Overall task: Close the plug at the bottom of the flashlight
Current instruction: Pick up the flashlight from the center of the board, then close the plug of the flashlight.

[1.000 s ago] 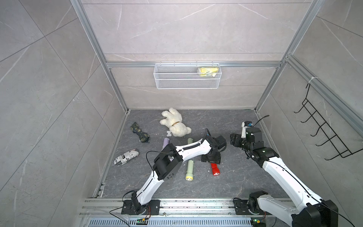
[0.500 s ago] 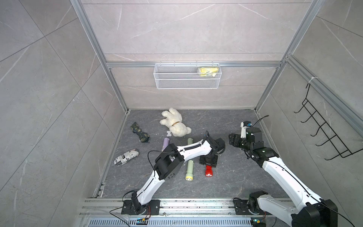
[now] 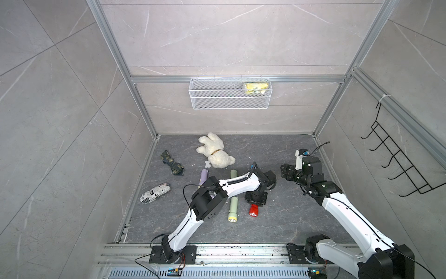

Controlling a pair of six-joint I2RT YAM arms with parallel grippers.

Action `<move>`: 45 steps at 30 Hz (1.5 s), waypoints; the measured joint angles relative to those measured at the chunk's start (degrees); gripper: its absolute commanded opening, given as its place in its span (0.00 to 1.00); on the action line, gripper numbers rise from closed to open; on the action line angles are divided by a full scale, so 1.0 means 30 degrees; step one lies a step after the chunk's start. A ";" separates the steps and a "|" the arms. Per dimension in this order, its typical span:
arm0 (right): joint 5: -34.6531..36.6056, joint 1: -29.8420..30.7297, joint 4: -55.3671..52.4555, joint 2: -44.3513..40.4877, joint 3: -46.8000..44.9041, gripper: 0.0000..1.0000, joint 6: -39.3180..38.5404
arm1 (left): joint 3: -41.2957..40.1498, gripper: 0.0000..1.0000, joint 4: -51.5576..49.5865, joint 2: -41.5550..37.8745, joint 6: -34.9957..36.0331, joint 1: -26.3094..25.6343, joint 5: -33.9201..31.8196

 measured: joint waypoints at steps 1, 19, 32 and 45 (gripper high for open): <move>0.0000 0.0000 0.0000 0.0007 0.0000 0.77 0.0000 | 0.0000 0.24 0.0015 0.0000 -0.0022 -0.0007 -0.0007; -0.3242 -0.0036 0.0940 0.0510 0.0240 0.75 -0.0233 | -0.7184 0.00 0.8400 -0.7198 0.5304 0.0153 -0.2892; -0.9923 -0.0051 0.2572 0.2157 0.2310 0.75 -0.0386 | -1.6684 0.00 2.1638 -1.3799 1.0331 0.3876 -0.1945; -1.6531 0.1377 0.3563 0.4131 0.5333 0.76 -0.1158 | -1.8083 0.00 2.5441 -1.6429 1.1067 0.6513 0.5778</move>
